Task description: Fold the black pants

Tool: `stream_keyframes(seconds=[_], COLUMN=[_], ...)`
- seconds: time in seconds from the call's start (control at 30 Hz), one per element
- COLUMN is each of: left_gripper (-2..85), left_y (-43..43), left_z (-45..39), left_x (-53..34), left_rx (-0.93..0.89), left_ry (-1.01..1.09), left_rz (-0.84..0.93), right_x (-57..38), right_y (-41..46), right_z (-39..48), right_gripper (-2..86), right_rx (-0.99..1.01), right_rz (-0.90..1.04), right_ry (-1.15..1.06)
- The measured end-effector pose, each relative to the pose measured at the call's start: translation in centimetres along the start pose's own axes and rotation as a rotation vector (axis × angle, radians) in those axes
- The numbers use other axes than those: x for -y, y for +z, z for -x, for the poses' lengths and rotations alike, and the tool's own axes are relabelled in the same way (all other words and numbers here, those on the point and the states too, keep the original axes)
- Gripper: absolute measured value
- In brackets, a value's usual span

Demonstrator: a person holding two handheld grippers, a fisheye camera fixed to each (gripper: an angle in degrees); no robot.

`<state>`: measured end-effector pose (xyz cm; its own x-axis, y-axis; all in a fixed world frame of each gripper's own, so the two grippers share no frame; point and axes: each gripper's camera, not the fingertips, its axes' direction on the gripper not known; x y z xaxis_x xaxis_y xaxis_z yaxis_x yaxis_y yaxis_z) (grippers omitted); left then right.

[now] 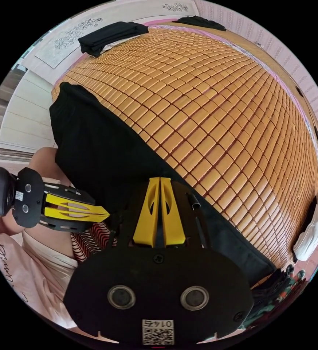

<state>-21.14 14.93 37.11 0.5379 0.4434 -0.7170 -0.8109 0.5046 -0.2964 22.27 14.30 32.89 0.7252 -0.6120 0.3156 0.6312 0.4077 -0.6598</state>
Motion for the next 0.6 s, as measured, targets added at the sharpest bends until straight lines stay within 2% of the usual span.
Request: stream_keyframes(seconds=[0.1, 0.2, 0.23, 0.33, 0.4, 0.5, 0.6], left_gripper=[-1.0, -1.0, -1.0, -1.0, -1.0, -1.0, -1.0], left_y=[0.3, -0.5, -0.5, 1.8, 2.0, 2.4, 3.1], left_z=[-0.4, -1.4, -1.7, -3.0, -4.1, -5.4, -5.3], left_x=[0.3, 0.3, 0.4, 1.6, 1.5, 1.2, 1.6], left_rx=[-0.022, -0.07, -0.073, 0.0, 0.031, 0.086, 0.041], left_ry=[-0.015, -0.004, -0.001, 0.032, 0.057, 0.095, 0.073], left_rz=[-0.007, -0.117, -0.13, -0.028, -0.013, -0.016, -0.005], right_x=[-0.4, -1.1, -1.3, -2.9, -4.0, -6.8, -9.6], right_y=[-1.9, -4.7, -4.4, -5.6, -6.9, -8.8, -10.6], right_z=[-2.0, -2.3, -2.4, -3.9, -5.5, -6.5, -8.3], right_gripper=[-0.5, -0.4, -0.4, -0.5, -0.4, -0.4, -0.4], right_rx=[0.072, 0.044, 0.018, 0.038, 0.086, 0.025, 0.054], right_rz=[0.086, 0.053, 0.111, 0.134, 0.138, 0.108, 0.066], right_ry=[0.02, -0.015, -0.032, -0.025, 0.035, 0.043, 0.052])
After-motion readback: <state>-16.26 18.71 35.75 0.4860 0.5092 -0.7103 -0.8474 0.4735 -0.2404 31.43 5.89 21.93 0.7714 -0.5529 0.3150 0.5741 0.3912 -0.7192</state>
